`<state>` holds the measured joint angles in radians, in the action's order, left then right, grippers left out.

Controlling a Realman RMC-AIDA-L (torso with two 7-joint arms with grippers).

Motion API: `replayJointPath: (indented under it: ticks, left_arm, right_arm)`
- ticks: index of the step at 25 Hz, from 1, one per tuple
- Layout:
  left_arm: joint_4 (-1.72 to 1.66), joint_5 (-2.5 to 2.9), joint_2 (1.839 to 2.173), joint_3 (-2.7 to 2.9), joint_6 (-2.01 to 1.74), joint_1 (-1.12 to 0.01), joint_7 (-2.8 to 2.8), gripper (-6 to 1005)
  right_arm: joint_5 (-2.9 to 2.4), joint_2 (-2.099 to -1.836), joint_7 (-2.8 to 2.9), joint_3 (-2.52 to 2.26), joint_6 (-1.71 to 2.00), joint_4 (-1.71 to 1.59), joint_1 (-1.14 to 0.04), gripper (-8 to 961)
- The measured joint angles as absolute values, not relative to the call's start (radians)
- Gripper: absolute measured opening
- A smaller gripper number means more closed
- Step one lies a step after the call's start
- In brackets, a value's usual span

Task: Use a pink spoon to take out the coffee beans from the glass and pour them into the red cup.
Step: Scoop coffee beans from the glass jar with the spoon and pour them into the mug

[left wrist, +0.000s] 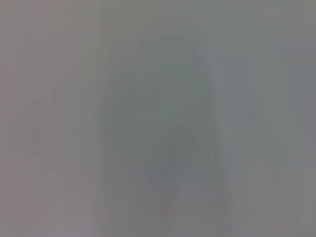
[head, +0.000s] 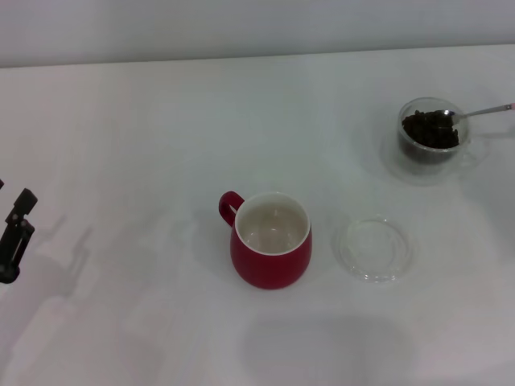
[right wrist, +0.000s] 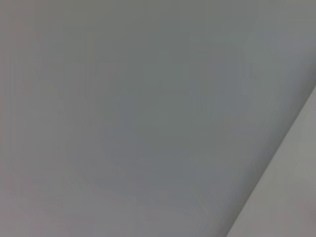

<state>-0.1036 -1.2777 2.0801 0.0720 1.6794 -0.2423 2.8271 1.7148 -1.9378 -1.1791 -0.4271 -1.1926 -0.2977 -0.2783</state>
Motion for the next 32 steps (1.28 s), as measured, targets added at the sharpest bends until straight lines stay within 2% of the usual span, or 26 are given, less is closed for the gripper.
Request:
replayJointPath:
  ticks: [5,11,18,32]
  left_arm:
    - [-0.102,-1.278,2.081,0.072,1.684,-0.238,2.827,414]
    - [-0.100,-1.278,2.083,0.072,1.685,-0.236,2.827,414]
    - [-0.100,-1.274,2.083,0.074,1.686,-0.237,2.827,414]
    - [-0.100,-1.269,2.083,0.075,1.694,-0.231,2.827,414]
  right_arm:
    - [1.715,-1.925,-1.163,-0.425,-1.187,-0.298,-0.278,183]
    - [1.715,-1.926,-1.136,-0.427,-1.214,-0.297,-0.278,184]
    - [1.715,-1.939,-1.119,-0.448,-1.295,-0.294,-0.278,186]
    - [1.714,-1.985,-1.097,-0.506,-1.363,-0.297,-0.277,190]
